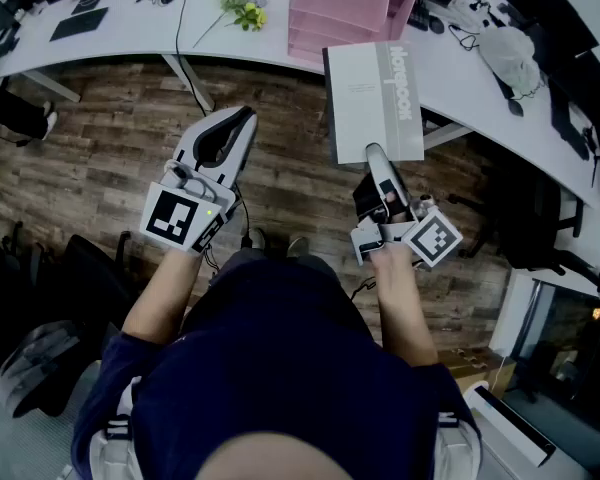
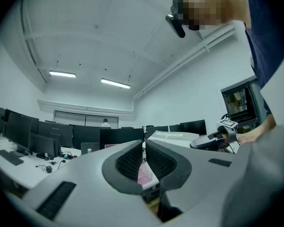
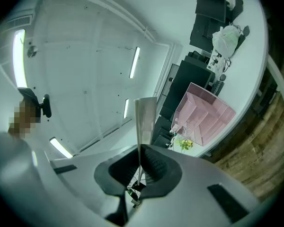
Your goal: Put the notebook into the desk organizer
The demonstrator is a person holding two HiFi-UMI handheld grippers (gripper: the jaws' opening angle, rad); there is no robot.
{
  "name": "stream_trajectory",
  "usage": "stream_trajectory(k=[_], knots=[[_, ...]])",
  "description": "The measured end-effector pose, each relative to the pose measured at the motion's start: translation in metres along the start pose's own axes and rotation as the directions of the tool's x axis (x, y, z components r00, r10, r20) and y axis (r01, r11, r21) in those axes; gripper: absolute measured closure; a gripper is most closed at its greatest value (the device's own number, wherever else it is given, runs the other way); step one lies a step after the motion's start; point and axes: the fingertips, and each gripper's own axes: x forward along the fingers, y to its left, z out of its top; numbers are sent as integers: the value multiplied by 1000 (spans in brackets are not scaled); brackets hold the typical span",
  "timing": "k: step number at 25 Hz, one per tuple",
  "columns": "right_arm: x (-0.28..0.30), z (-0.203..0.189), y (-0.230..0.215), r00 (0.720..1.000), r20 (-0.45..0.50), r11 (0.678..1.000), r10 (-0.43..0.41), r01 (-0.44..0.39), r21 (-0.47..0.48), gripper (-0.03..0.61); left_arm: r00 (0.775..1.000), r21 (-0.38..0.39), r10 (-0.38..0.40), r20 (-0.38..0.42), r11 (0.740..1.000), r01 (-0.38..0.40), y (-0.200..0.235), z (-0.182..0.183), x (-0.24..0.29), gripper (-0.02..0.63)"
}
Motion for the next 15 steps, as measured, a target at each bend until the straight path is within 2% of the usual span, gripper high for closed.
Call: stream_trajectory(k=[15], knots=[[-6,4,1,1000,5,1000,14,-14,-6,566,1000,9,-7,-1,1000,7,-12,1,1,571]])
